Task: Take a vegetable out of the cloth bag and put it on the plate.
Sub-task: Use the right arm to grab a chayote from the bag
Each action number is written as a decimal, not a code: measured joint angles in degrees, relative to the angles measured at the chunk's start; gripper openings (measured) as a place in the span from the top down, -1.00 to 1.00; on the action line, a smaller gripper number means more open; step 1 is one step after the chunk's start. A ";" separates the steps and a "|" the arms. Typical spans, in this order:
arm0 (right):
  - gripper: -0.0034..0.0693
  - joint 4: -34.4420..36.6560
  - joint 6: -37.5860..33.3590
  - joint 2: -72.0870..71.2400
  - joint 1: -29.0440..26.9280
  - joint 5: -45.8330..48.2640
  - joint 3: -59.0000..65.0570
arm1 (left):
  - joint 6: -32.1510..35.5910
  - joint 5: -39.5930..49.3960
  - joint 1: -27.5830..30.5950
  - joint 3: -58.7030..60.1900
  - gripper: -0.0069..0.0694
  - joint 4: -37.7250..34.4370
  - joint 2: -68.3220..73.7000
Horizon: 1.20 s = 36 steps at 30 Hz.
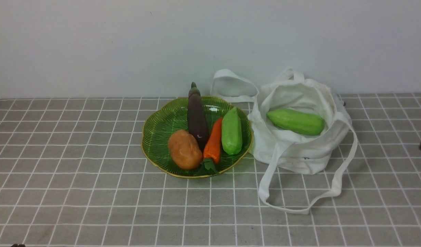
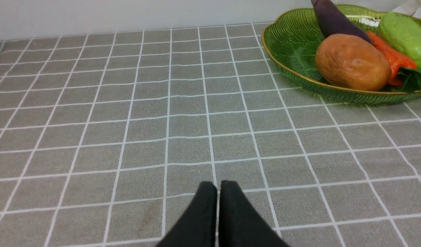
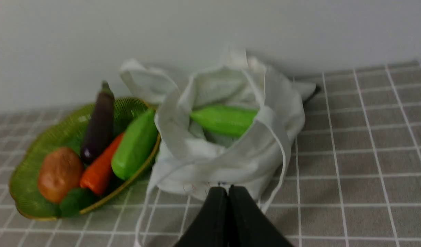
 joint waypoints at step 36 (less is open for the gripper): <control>-0.64 -18.60 -16.29 79.67 9.10 28.95 -74.20 | 0.00 0.00 0.00 0.00 0.83 0.00 0.00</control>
